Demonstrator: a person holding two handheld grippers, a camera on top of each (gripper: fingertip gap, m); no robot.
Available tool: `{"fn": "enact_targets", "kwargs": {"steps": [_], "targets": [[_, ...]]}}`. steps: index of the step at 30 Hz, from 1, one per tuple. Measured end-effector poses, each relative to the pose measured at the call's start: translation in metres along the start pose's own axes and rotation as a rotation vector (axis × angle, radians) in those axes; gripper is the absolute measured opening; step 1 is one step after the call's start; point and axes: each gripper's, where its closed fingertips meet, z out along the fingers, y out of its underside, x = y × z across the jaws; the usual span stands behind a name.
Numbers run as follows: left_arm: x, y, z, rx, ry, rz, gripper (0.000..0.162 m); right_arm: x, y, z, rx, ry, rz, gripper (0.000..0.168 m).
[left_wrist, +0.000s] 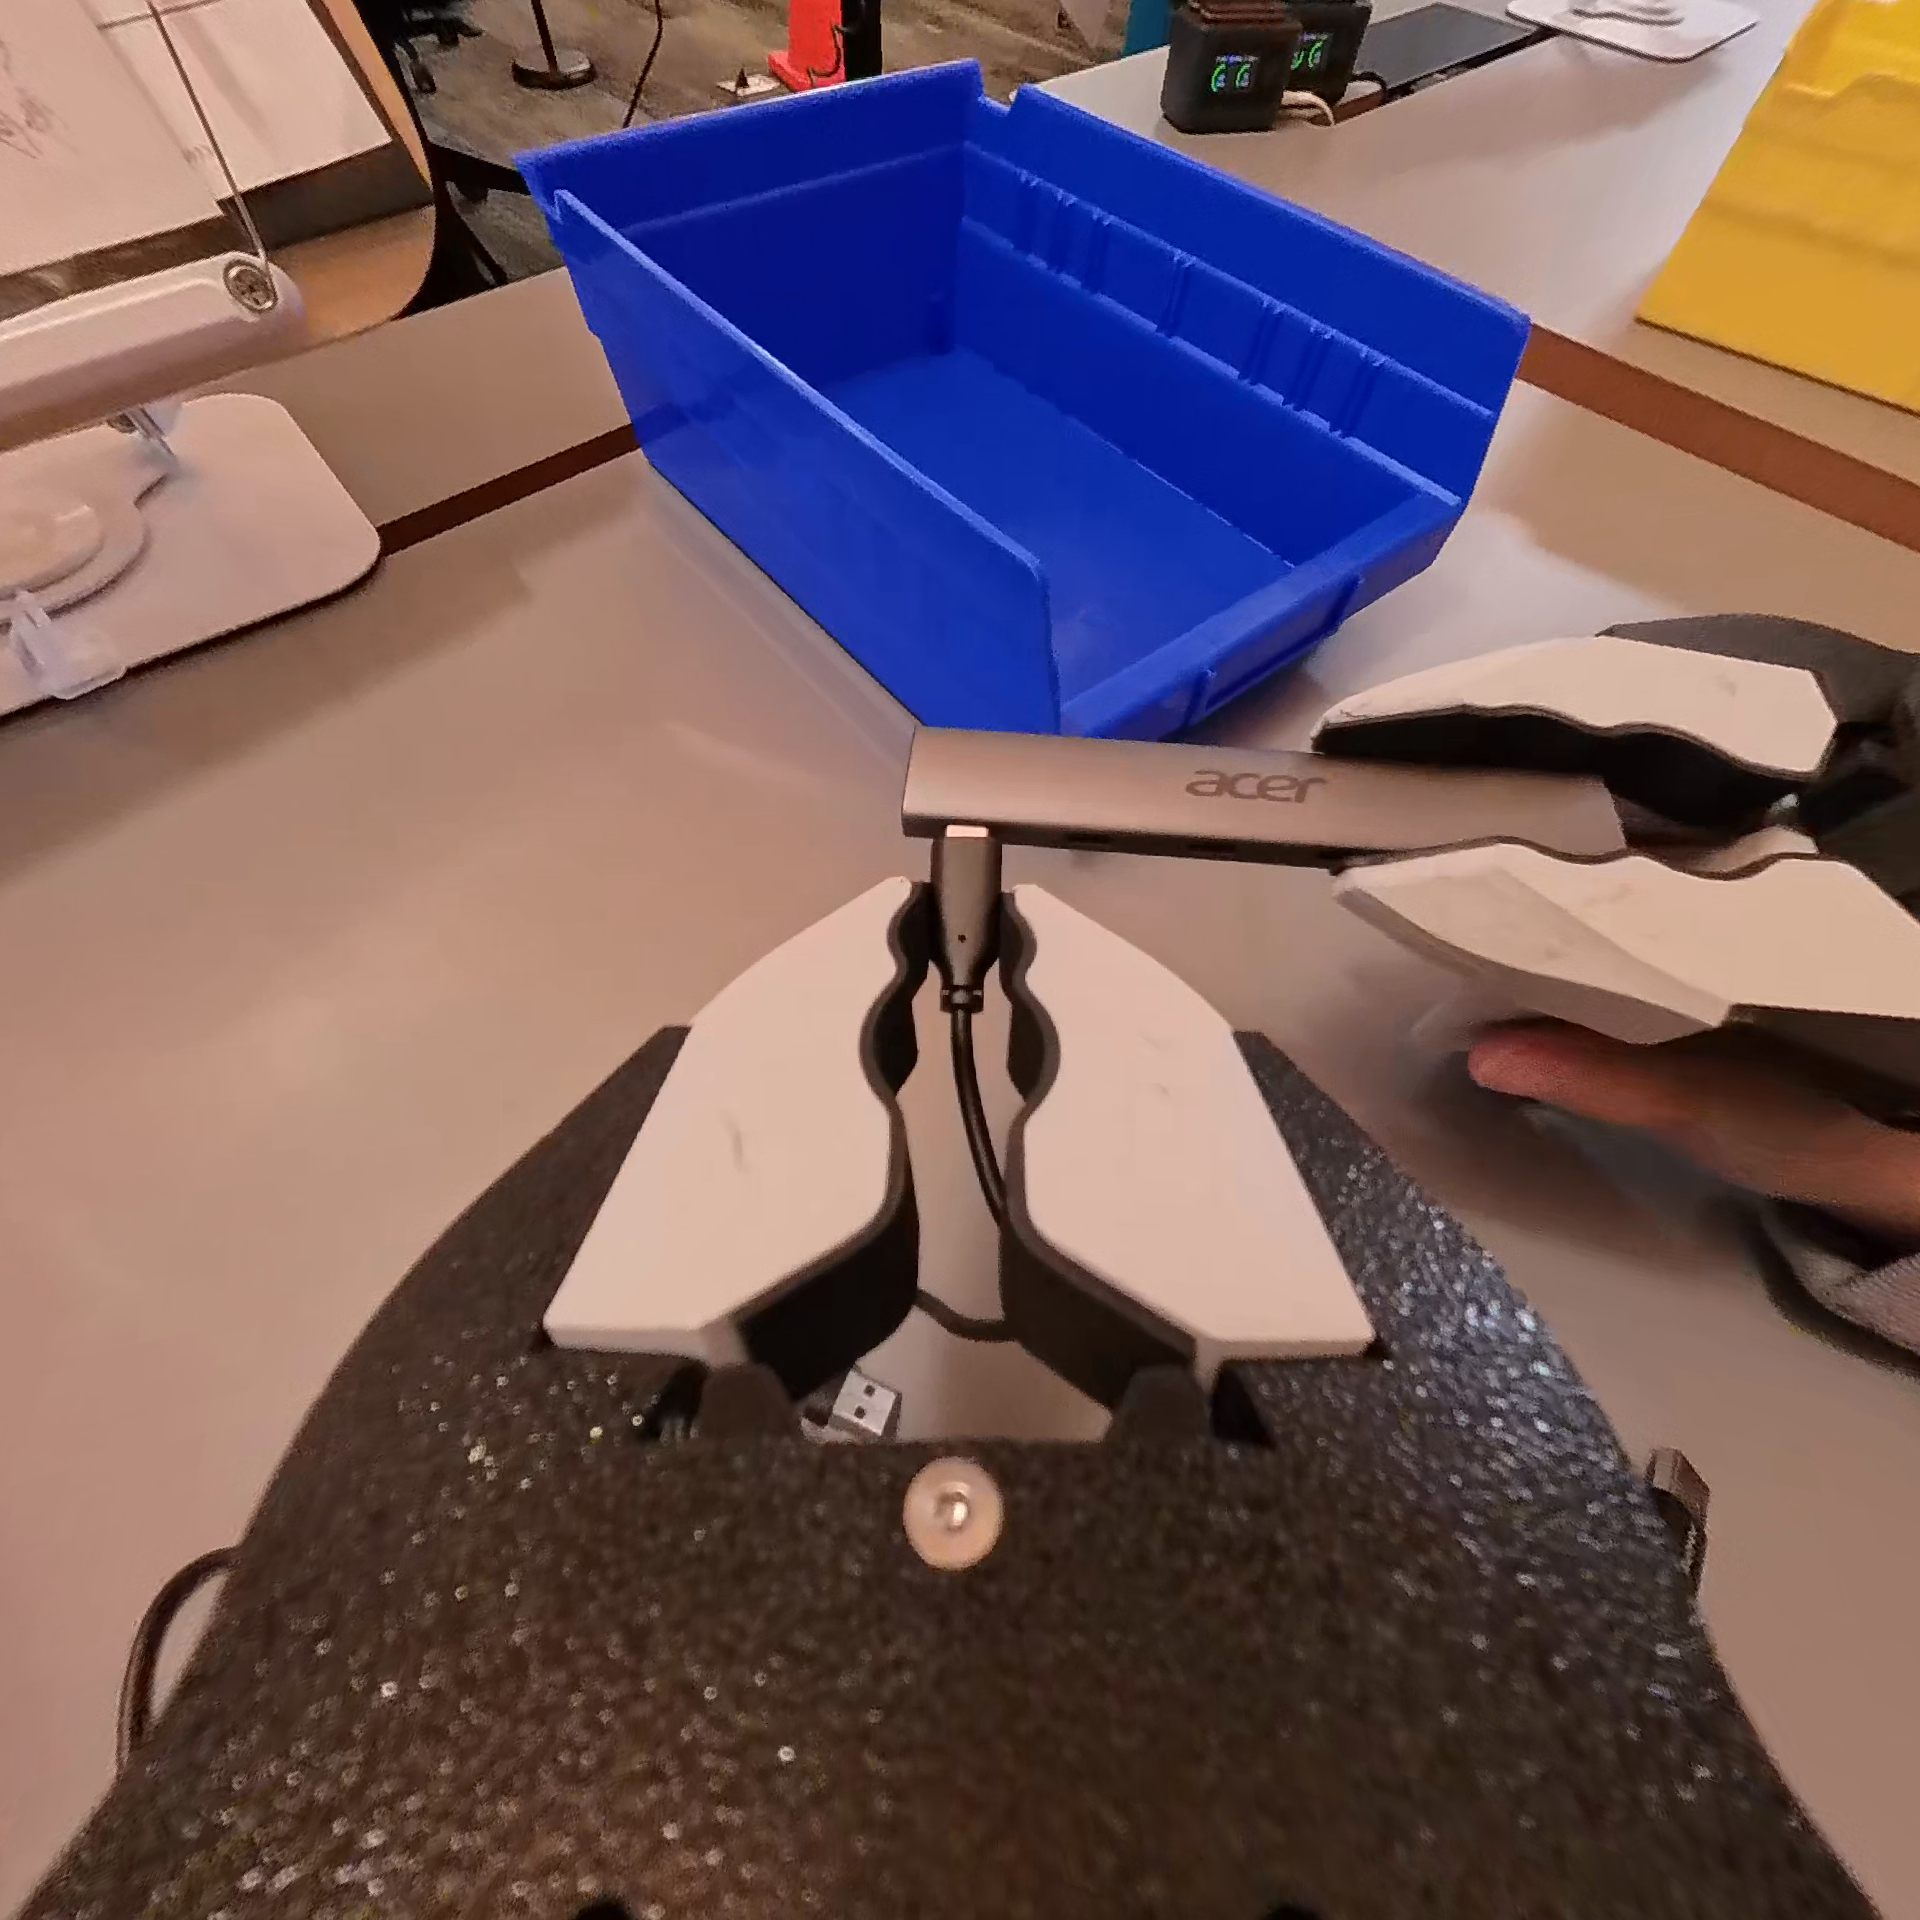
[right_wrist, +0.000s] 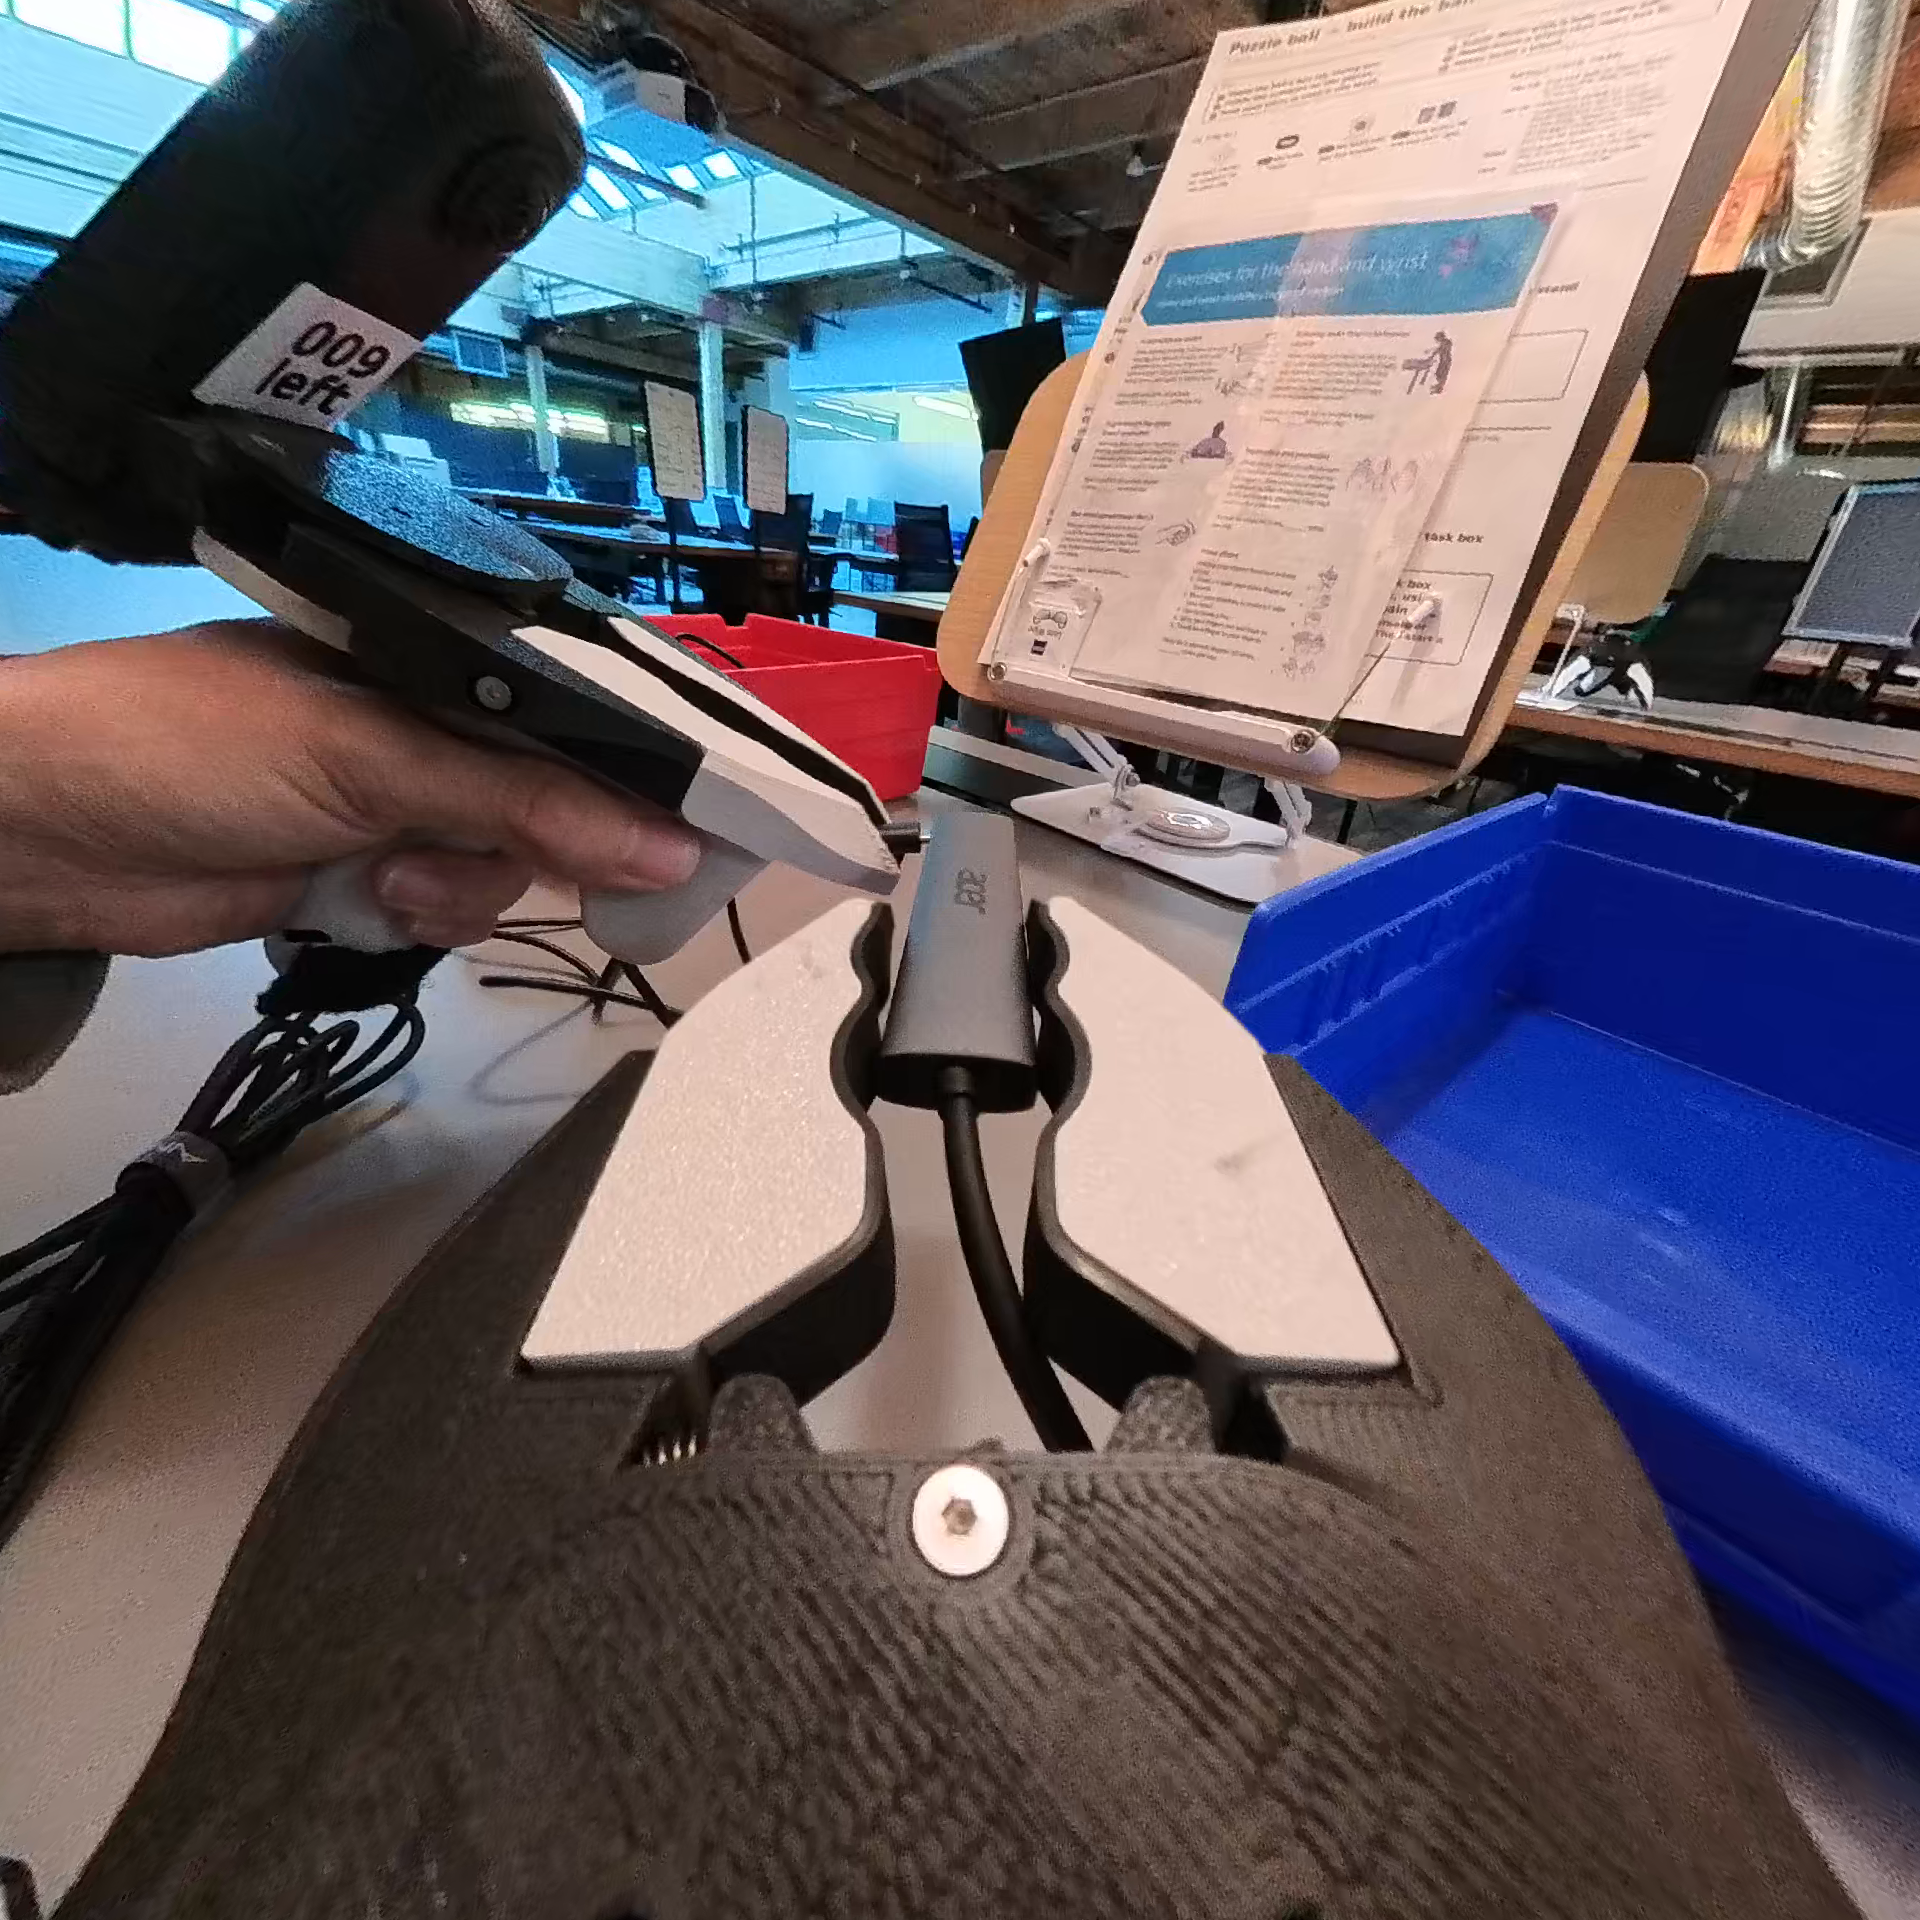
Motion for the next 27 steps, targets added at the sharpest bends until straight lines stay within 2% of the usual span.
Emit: {"fn": "enact_targets", "kwargs": {"steps": [9, 12, 15, 18, 22, 27], "targets": [[0.000, -0.001, -0.003, 0.010, -0.040, 0.068, 0.012, 0.000, 0.005, -0.001, -0.043, -0.030, 0.063, 0.026], [-0.004, 0.001, -0.004, -0.010, -0.078, 0.157, 0.012, -0.006, 0.012, 0.001, -0.104, -0.026, -0.047, 0.028], [-0.002, 0.001, -0.005, -0.012, -0.050, 0.199, 0.012, -0.006, 0.009, -0.002, -0.074, -0.051, -0.012, 0.028], [-0.006, 0.006, -0.003, -0.053, -0.110, 0.293, 0.011, -0.009, 0.012, 0.001, -0.100, -0.039, -0.060, 0.028], [-0.003, 0.001, -0.004, 0.034, -0.049, 0.150, 0.011, -0.008, 0.009, -0.001, -0.074, -0.048, -0.042, 0.029], [-0.006, 0.008, -0.002, 0.045, -0.067, 0.145, 0.011, -0.012, 0.011, 0.001, -0.093, -0.053, -0.076, 0.029]]}}
